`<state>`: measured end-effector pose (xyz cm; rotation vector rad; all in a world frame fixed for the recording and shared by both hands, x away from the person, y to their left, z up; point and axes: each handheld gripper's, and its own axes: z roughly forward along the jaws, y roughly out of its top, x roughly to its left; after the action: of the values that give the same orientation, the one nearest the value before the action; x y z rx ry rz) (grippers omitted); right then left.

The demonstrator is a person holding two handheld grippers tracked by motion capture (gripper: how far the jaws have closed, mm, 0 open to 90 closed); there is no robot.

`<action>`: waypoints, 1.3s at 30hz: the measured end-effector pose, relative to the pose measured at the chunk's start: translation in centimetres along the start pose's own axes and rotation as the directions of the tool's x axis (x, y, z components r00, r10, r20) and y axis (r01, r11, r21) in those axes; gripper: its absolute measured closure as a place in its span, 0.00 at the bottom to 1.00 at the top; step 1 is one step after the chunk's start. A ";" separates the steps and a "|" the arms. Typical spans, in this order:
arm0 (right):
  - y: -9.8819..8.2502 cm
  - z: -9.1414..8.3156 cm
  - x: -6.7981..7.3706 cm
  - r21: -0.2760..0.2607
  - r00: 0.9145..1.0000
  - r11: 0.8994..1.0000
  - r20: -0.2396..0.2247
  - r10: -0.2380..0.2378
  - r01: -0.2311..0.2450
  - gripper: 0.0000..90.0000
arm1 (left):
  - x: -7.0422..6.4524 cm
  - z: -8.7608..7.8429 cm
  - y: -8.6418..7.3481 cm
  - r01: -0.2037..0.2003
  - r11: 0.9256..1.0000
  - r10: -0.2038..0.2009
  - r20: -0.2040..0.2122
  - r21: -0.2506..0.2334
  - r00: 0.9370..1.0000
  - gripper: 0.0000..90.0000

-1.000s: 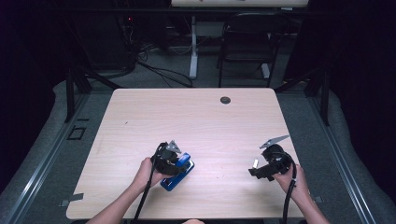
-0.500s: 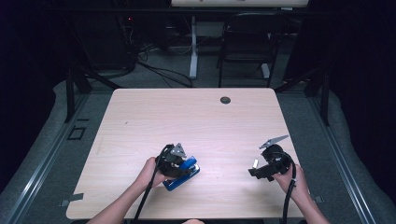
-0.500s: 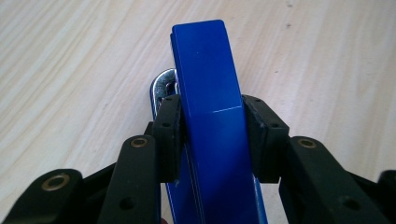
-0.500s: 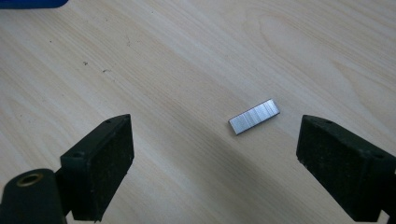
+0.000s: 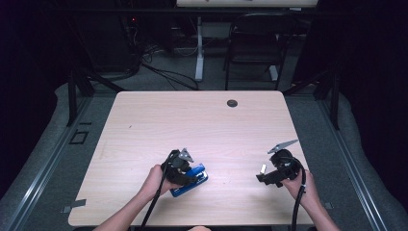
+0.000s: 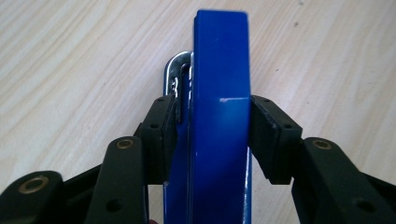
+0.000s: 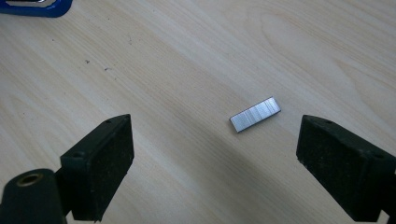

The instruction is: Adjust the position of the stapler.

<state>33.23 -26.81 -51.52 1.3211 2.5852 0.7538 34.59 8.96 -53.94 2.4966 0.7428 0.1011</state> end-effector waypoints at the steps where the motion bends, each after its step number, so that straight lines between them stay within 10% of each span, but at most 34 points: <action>1: 0.0 0.0 0.0 -0.001 1.000 1.000 0.000 0.000 0.000 0.12 | -0.1 0.1 0.0 -0.001 1.000 0.001 -0.008 0.009 1.000 0.60; 14: 0.1 0.3 0.2 0.021 1.000 1.000 -0.011 -0.014 0.015 0.13 | 0.1 0.7 -0.1 -0.162 0.987 0.162 0.009 0.011 0.987 0.70; 22: 0.1 0.5 0.2 0.027 1.000 1.000 -0.010 -0.009 0.010 0.13 | 0.5 0.8 -0.2 -0.189 0.982 0.190 0.039 -0.020 0.981 0.71; 39: 0.1 0.5 0.2 0.026 1.000 1.000 -0.010 -0.012 0.012 0.13 | -0.2 1.8 1.0 -0.336 0.940 0.340 0.090 -0.058 0.936 0.73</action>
<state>33.33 -26.38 -51.86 1.3107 2.6172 0.7293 35.33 7.31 -54.94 2.5454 0.2609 0.1130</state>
